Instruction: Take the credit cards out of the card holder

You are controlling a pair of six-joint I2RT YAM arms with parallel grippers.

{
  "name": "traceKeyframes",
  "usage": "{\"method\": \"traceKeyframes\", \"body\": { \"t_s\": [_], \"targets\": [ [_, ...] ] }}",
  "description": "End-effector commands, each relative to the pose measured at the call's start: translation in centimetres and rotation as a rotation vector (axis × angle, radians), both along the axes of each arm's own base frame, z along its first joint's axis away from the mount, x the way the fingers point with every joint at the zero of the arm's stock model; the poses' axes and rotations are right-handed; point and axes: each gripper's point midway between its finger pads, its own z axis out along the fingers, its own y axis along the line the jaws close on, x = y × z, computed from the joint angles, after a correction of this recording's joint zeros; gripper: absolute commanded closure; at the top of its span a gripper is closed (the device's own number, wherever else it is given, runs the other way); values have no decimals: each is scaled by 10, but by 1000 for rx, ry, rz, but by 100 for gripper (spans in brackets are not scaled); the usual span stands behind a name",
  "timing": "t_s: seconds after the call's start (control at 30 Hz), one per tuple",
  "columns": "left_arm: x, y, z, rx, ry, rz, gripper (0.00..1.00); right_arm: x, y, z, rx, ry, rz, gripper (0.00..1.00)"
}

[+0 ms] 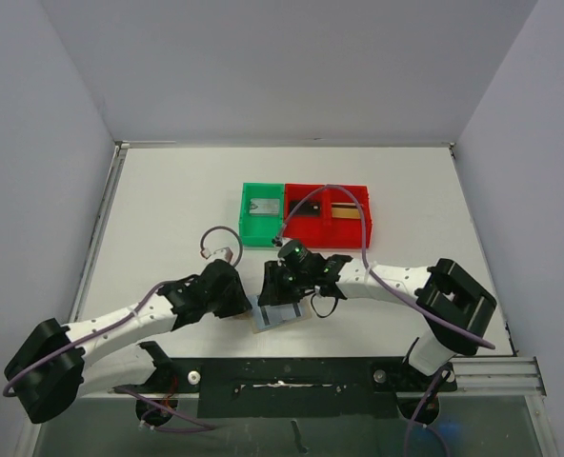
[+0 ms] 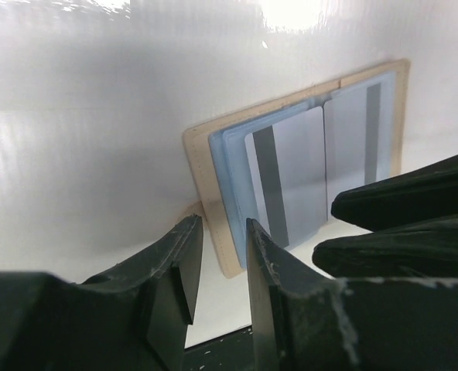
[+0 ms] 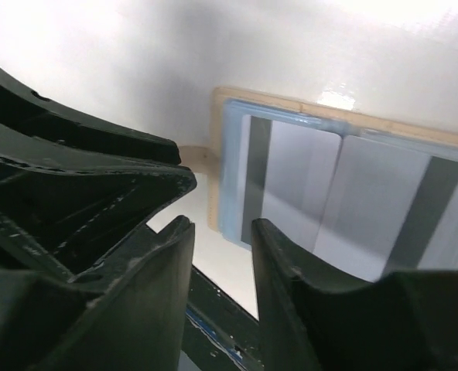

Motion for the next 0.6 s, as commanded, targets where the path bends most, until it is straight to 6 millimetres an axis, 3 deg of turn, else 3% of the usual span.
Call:
{"method": "traceKeyframes", "body": {
  "t_s": [0.0, 0.17, 0.33, 0.43, 0.57],
  "targets": [
    [7, 20, 13, 9, -56, 127, 71, 4, 26, 34, 158, -59, 49, 61],
    [14, 15, 35, -75, -136, 129, 67, 16, -1, 30, 108, -86, -68, 58],
    [19, -16, 61, -193, -204, 3, 63, 21, -23, 23, 76, -91, -154, 54],
    [20, -30, 68, -222, -215, -57, 62, 20, -26, 17, 70, -75, -156, 53],
    [19, -41, 66, -218, -195, -114, 61, 17, -15, 7, 63, -34, -107, 55]
  ]
}}
